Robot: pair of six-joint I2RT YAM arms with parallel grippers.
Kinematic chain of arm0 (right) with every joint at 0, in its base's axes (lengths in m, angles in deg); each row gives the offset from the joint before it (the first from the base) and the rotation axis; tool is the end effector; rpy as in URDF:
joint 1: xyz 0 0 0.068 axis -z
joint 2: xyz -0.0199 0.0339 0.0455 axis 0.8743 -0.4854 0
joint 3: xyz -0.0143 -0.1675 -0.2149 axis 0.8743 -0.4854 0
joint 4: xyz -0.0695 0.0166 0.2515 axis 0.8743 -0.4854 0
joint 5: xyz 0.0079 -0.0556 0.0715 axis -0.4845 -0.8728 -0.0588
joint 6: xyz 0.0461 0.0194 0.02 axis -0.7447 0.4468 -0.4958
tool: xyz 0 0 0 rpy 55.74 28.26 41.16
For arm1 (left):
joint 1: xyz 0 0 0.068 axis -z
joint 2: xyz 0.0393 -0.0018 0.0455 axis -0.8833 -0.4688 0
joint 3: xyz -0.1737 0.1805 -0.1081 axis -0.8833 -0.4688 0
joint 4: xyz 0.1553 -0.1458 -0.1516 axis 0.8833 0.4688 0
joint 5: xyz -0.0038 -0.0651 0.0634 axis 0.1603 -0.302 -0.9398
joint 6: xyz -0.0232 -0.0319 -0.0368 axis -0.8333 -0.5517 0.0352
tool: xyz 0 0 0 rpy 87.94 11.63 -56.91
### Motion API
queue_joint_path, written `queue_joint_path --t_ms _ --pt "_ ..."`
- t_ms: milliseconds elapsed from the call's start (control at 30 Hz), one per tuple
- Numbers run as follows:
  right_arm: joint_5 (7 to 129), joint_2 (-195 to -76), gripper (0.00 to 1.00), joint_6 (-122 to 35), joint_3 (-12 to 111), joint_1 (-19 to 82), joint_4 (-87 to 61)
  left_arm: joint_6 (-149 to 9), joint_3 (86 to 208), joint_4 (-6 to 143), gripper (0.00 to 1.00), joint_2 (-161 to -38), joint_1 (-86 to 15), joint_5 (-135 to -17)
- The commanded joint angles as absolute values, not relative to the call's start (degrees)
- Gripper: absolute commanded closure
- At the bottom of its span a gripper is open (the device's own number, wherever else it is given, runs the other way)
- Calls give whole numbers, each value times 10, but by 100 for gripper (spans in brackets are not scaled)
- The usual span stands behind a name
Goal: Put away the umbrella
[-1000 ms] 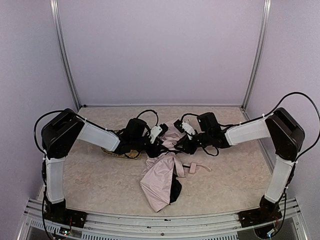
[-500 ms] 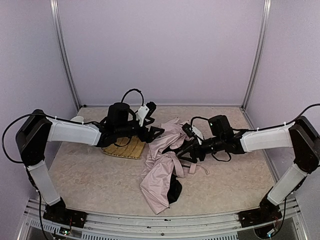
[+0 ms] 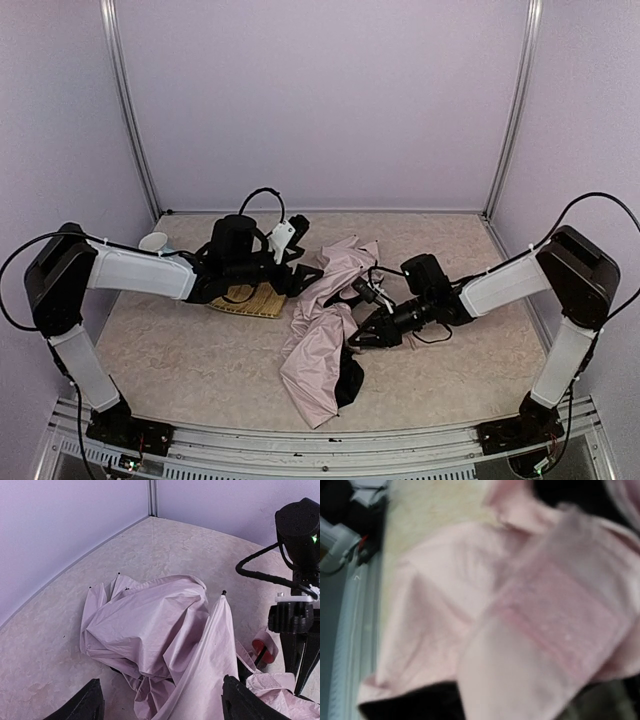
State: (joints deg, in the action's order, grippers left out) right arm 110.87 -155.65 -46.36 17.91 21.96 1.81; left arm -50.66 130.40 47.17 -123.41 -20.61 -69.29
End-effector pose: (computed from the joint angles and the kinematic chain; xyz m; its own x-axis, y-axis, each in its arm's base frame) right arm 0.2358 0.2263 0.1340 -0.6565 -0.3978 -0.6409 -0.7441 0.2022 0.6367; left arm 0.2810 -0.2601 0.2107 -0.1449 0.3031 -0.9419 0.8471 0.5298 0.0402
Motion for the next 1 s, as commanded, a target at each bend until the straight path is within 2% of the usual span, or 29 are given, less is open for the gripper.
queue_joint_path --t_ms 0,167,300,400,533,633,733,833,967 --pt "1166 -1534 100 -479 175 215 49 -495 1306 488 22 -1211 -199 -710" --pt "1168 -1485 100 -422 211 215 -61 -496 1301 491 22 -1181 -200 -709" --pt "1199 -1454 100 -426 238 215 -92 -498 1300 506 22 -1150 -199 -704" --pt "1217 -1431 100 -406 285 214 -139 -504 1298 534 25 -1116 -196 -689" --pt "1235 -1392 100 -489 309 214 -33 -524 1273 546 34 -1050 -196 -637" --pt "1172 -1392 100 -570 322 214 66 -548 1239 521 36 -1001 -196 -547" --pt "1154 -1418 100 -654 330 214 153 -576 1198 466 31 -974 -185 -468" --pt "1163 -1446 100 -715 344 211 216 -566 1176 438 23 -976 -160 -470" --pt "1147 -1457 100 -694 365 191 198 -579 1186 410 20 -1015 -151 -472"
